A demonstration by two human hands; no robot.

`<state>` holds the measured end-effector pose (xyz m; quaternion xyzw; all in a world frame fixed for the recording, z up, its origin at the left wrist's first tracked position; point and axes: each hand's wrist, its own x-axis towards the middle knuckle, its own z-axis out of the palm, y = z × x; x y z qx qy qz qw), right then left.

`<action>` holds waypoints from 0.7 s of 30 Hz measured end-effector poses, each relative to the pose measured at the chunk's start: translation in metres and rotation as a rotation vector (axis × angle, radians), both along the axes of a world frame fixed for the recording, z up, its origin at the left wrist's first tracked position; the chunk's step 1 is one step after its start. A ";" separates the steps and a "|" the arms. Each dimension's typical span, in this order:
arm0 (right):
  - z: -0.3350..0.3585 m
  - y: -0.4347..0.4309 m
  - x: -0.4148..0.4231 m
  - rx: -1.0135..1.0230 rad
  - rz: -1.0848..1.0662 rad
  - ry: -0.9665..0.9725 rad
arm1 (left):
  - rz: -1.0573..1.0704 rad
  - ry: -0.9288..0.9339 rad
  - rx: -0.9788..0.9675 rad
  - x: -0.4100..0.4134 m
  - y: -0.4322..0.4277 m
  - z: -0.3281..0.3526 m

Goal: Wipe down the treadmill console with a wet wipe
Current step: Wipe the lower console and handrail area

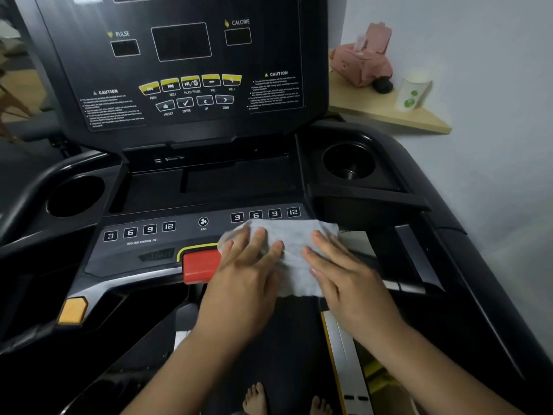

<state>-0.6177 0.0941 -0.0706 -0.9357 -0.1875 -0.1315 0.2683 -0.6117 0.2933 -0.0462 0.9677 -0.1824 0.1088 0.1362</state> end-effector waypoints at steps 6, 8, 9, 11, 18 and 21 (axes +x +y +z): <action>0.023 0.041 0.055 -0.075 -0.096 -0.002 | -0.032 0.015 0.078 0.043 -0.017 0.001; 0.018 0.040 0.050 -0.161 -0.084 -0.021 | -0.018 -0.003 0.116 0.036 -0.016 -0.005; 0.015 0.034 0.041 -0.190 -0.054 -0.031 | -0.014 -0.014 0.138 0.027 -0.014 -0.009; 0.008 0.016 0.018 -0.169 -0.015 0.011 | -0.017 -0.013 0.147 0.006 -0.014 -0.016; 0.031 0.026 0.030 -0.205 -0.116 0.140 | -0.134 0.080 0.146 0.020 -0.036 -0.005; 0.042 0.036 0.052 -0.054 -0.179 0.266 | -0.156 0.101 0.181 0.043 -0.032 0.005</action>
